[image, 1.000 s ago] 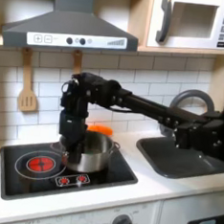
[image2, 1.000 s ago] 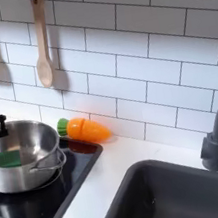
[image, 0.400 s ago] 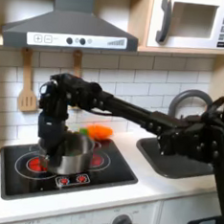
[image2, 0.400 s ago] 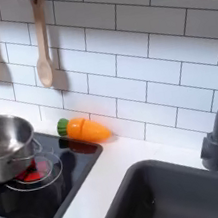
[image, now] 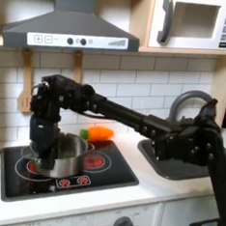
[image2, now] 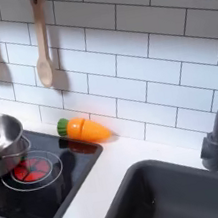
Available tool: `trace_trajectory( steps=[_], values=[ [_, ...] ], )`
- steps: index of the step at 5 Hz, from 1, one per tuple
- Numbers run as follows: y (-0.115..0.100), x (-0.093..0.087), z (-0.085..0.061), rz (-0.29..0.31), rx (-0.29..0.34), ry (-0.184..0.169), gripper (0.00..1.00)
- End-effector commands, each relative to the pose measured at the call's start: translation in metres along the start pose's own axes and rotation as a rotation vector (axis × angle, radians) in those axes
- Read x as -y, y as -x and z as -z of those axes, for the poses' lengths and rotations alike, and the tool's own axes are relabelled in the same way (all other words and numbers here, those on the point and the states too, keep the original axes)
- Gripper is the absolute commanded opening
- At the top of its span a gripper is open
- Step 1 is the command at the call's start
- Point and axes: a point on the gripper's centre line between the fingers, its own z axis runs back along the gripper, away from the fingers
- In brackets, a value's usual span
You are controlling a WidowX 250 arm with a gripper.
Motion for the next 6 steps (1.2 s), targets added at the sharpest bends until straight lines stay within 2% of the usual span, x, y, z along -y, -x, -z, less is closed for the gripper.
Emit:
trace_trajectory(
  steps=[1,4,5,6],
  values=[
    [-0.014,-0.016,0.003,-0.044,0.004,-0.012,0.0],
    [-0.023,-0.025,0.004,-0.073,0.005,-0.013,0.0],
    [-0.024,-0.028,0.005,-0.073,-0.022,-0.02,0.0],
    [-0.025,-0.028,0.003,-0.082,-0.005,-0.015,1.0]
  ],
)
